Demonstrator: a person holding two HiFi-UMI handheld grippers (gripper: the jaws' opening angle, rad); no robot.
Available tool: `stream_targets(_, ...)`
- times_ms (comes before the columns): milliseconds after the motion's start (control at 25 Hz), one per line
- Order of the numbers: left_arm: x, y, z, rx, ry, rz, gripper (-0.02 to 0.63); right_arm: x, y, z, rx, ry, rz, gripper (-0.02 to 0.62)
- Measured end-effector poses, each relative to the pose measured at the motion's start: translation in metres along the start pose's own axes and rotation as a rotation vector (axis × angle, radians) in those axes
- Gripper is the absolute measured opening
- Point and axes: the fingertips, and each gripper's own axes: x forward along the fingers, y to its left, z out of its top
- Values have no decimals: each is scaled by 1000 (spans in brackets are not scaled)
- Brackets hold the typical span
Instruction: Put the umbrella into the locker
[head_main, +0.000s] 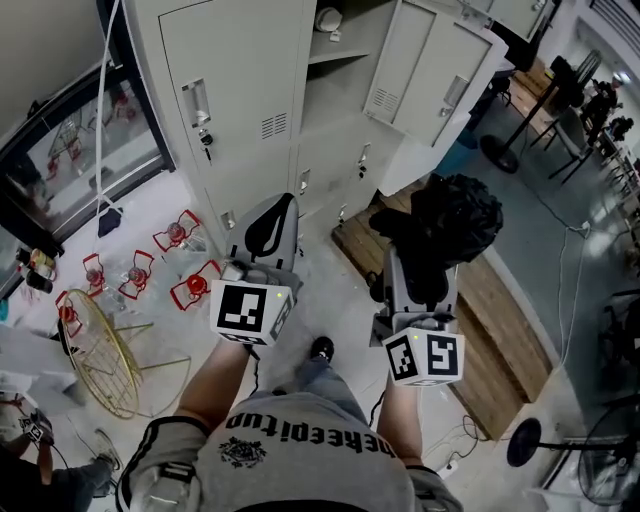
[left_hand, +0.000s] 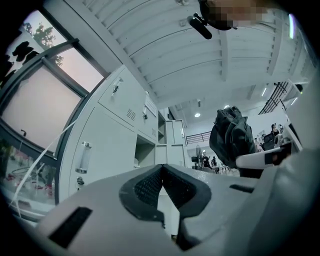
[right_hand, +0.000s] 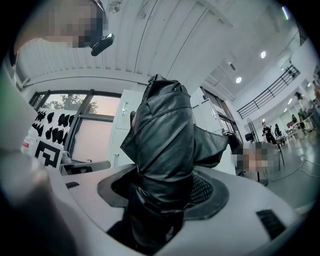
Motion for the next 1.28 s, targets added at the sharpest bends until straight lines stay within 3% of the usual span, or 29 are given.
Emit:
stream_targets(720,140,7,-25,28,-26,104,5,133,-97,-8,3,-12,120,265)
stream_targets(1280,179,6,-53,61,17,162,5,178,-132,-34,48,25,182,265)
